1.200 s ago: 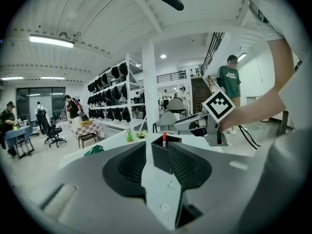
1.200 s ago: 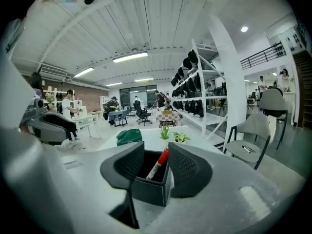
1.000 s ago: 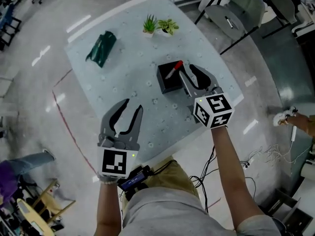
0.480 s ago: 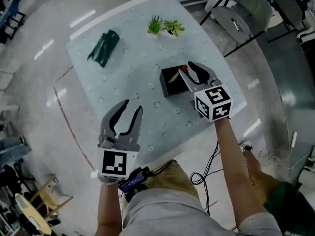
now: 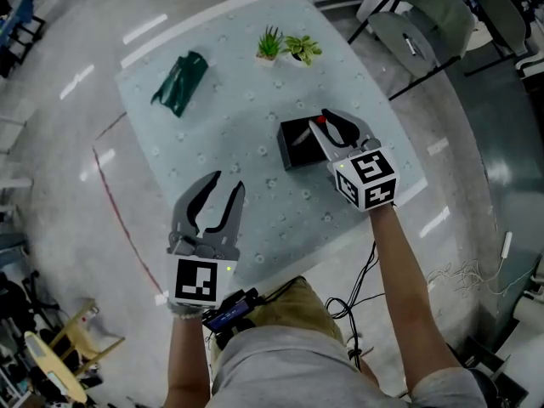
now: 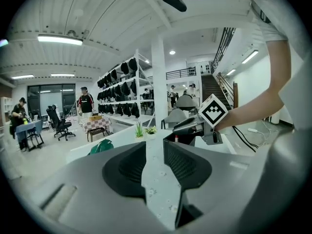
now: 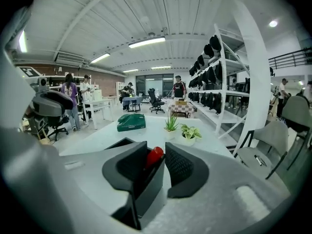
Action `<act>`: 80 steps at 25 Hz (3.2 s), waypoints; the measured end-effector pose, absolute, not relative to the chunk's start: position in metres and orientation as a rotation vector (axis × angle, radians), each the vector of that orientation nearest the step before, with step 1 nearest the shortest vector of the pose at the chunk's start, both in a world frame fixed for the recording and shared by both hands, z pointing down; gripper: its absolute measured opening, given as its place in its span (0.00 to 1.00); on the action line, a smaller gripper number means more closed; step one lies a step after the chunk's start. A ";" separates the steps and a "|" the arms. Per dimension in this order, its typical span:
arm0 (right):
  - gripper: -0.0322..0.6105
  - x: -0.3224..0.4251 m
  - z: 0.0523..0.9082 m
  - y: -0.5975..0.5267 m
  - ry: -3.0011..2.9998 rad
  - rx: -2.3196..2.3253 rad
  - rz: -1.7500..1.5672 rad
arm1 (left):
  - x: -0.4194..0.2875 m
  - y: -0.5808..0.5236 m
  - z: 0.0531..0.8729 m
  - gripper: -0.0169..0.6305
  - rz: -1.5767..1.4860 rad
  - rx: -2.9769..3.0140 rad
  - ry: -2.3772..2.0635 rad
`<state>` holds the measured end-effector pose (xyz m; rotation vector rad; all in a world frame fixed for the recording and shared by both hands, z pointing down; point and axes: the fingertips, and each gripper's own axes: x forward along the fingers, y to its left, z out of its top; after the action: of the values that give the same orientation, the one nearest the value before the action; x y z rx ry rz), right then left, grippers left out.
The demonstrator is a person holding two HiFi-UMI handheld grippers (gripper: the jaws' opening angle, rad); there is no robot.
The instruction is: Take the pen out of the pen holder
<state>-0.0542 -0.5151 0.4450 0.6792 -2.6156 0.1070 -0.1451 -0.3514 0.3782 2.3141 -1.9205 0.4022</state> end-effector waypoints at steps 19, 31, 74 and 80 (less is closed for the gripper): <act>0.14 -0.049 0.412 -0.506 -2.703 0.773 0.168 | -0.145 -0.344 0.369 0.23 0.365 2.363 -1.903; 0.14 -0.041 0.361 -0.476 -2.776 0.871 0.050 | -0.139 -0.327 0.348 0.09 0.408 2.487 -1.900; 0.14 0.016 0.323 -0.261 -2.770 1.221 0.114 | -0.108 -0.231 0.312 0.03 0.341 2.795 -1.630; 0.14 0.016 0.324 -0.250 -2.776 1.219 0.133 | -0.105 -0.226 0.314 0.03 0.345 2.791 -1.620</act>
<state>0.0155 -0.2503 0.3239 1.2187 -2.7758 0.1330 -0.1052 -0.2262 0.3143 2.7908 -1.6202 0.3446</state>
